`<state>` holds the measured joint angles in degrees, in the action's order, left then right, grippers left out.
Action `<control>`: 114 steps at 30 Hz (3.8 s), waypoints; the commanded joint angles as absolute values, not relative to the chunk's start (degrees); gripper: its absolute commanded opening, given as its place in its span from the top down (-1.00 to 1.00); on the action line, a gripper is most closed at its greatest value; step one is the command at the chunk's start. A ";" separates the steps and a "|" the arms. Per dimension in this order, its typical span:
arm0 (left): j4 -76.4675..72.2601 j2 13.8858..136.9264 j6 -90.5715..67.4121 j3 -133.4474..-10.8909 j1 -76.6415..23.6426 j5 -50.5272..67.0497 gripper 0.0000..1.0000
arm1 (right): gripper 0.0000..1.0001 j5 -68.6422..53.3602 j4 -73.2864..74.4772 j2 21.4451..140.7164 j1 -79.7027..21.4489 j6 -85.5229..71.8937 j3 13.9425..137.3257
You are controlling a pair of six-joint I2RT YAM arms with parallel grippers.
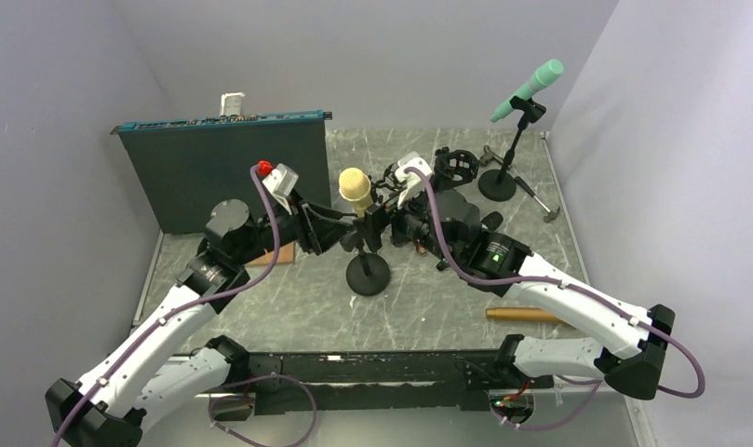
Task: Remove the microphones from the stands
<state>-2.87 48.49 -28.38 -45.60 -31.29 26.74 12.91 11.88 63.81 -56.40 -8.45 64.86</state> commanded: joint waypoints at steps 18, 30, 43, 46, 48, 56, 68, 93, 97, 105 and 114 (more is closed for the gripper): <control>-7.59 47.65 -30.80 -45.99 -33.90 29.28 -0.29 | -0.45 34.32 -9.86 67.46 -68.00 7.34 60.69; 13.72 40.98 -10.49 -51.39 -33.82 26.11 -0.27 | 1.00 15.00 -2.27 67.23 -60.52 2.59 63.71; 10.34 44.15 -24.79 -51.12 -34.69 28.32 -0.30 | 1.00 -4.19 10.18 71.98 -45.26 -15.67 71.77; 7.74 44.32 -28.93 -49.89 -34.98 22.58 -0.28 | 1.00 -5.58 13.11 74.02 -43.23 -17.86 74.06; 8.60 46.57 -32.07 -51.69 -34.98 20.88 -0.27 | 1.00 -5.79 14.20 75.04 -42.29 -18.66 75.41; 5.97 53.83 -29.81 -54.81 -36.87 16.67 -0.29 | 1.00 -9.01 17.64 79.59 -38.51 -22.16 80.34; 2.90 61.33 -22.87 -59.94 -36.90 18.29 -0.46 | 1.00 -13.12 18.13 81.68 -35.42 -23.02 82.97; -3.97 69.60 -14.57 -63.32 -36.89 18.57 -0.41 | 1.00 -16.68 16.26 81.71 -34.71 -23.21 82.43; -4.55 70.83 -14.66 -63.60 -36.87 18.87 -0.34 | 1.00 -16.73 16.27 81.55 -34.71 -23.12 82.28; 4.36 72.07 -12.13 -66.58 -36.85 21.82 1.00 | 1.00 -16.36 15.84 81.30 -34.69 -22.96 82.18; 9.45 65.65 -10.24 -62.85 -36.82 21.48 1.00 | 1.00 -13.30 13.04 78.55 -34.68 -22.18 79.61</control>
<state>6.24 69.45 -11.22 -63.86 -36.58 19.84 -12.53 15.11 81.54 -33.85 -20.18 80.82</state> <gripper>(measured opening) 0.407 0.402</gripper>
